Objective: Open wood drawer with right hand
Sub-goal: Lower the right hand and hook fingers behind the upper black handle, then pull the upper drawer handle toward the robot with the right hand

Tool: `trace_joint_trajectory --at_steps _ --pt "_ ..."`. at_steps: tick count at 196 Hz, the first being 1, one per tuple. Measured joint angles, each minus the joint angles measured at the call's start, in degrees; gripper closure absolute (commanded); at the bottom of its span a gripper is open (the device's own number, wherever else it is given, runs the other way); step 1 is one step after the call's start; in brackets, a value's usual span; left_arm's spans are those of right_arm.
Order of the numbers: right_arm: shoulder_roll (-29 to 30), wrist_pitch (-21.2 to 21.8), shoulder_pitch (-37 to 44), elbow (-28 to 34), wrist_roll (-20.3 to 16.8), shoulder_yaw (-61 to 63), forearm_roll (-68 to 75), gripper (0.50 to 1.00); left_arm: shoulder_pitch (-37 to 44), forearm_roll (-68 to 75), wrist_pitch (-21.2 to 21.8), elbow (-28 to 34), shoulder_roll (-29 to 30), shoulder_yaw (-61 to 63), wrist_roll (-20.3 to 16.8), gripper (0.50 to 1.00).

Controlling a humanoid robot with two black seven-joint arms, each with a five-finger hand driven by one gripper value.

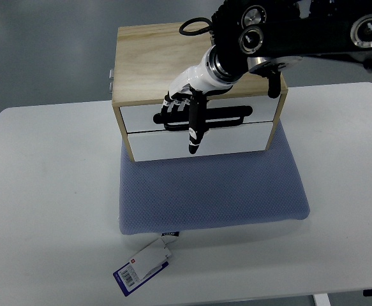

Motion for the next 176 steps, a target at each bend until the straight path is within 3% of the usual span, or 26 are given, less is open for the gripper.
trace_joint_trajectory --at_steps 176 --pt "0.4 0.2 -7.9 -4.2 -0.1 -0.1 -4.1 0.556 0.0 0.0 0.1 0.1 0.0 -0.1 -0.1 0.500"
